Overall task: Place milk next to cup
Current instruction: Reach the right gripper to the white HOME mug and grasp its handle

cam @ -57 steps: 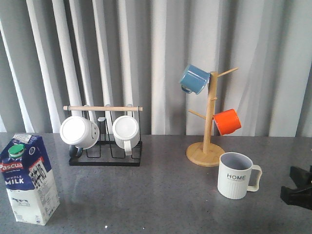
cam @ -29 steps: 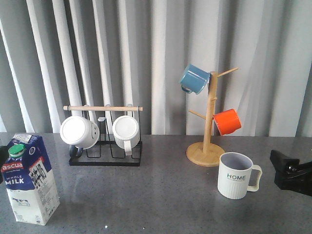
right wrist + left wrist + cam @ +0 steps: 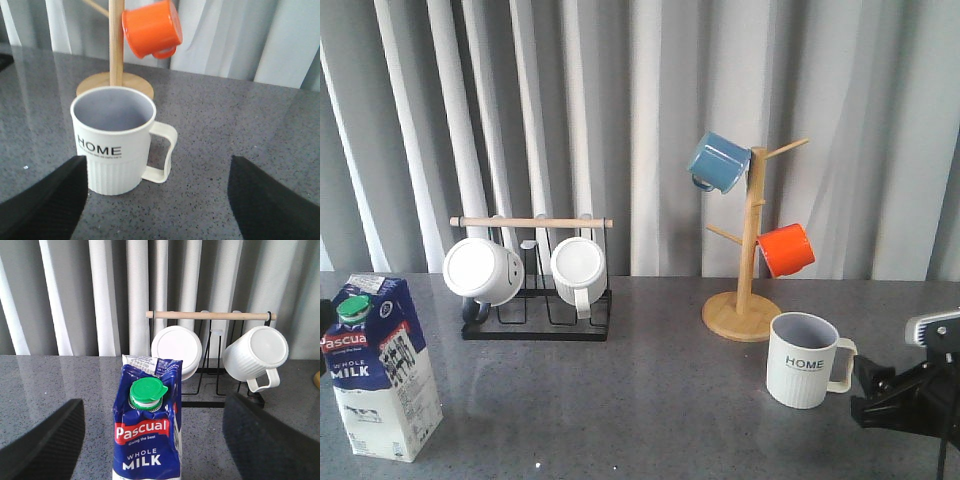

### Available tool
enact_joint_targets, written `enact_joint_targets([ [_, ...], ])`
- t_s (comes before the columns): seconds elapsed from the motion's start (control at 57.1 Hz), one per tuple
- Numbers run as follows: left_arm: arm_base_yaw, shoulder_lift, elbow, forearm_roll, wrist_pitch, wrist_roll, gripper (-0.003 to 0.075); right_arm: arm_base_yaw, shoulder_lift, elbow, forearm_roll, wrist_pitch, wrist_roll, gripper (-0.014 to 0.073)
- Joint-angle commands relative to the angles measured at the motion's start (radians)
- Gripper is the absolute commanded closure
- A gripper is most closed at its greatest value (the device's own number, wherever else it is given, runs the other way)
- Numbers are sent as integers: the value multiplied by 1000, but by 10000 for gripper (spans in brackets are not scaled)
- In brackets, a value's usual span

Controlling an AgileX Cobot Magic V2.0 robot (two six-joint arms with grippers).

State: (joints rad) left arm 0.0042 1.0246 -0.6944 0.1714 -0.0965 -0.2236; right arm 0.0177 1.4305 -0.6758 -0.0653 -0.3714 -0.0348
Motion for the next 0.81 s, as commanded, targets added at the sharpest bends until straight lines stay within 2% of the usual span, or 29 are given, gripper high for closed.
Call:
enact_joint_targets([
  [0.0,-6,-12,-35,-3,-67,0,185,-3,65,-33,4,-181,-65,41],
  [0.175,-6,-12,-35,-3,-67,0,185,-3,216,-33,16,-449,-76,41],
  [0.315,-6,-12,-35,-3,-67,0,185,-25,299,-33,88,-565,-66,41],
  [0.421,-6,-12,-35,-3,-67,0,185,-55,336,-33,117,-586,-60,41],
  [0.578,-6,-12,-35,-3,-67,0,185,-103,372,-33,59,-606,-57,41],
  [0.789,-6,-12,-35,-3,-68,0,185,-116,411,-71,20,-603,8,41],
])
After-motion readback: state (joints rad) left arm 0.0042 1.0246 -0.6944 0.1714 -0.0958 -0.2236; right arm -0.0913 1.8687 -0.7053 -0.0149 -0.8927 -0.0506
